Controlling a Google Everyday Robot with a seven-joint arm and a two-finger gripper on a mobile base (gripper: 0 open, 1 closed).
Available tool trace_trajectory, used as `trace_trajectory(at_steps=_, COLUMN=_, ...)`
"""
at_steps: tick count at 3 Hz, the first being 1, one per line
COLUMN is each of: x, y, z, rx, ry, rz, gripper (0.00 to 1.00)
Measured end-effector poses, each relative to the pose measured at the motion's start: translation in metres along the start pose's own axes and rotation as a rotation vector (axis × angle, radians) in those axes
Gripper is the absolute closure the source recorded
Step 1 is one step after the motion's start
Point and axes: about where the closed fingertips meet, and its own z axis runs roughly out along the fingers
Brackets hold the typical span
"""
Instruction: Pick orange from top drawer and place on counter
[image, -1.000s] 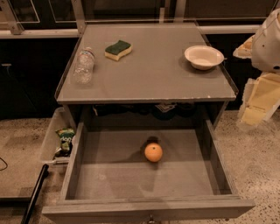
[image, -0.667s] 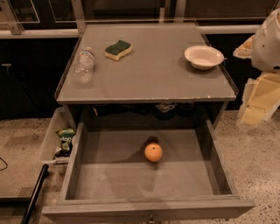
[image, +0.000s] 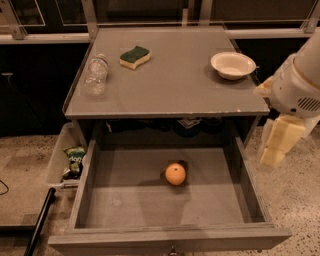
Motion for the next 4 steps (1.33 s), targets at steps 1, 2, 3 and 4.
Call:
trace_trajectory(at_steps=1, x=0.007, y=0.017, z=0.047, rx=-0.047, ry=-0.080, rz=-0.003, gripper=0.00)
trace_trajectory(at_steps=2, x=0.006, y=0.027, z=0.093, rx=-0.073, ry=-0.166, rz=-0.013, gripper=0.00)
trace_trajectory(at_steps=3, x=0.003, y=0.021, z=0.096, rx=-0.044, ry=-0.181, rz=-0.014, gripper=0.00)
trace_trajectory(at_steps=4, x=0.003, y=0.022, z=0.096, rx=-0.046, ry=-0.180, rz=-0.015, gripper=0.00)
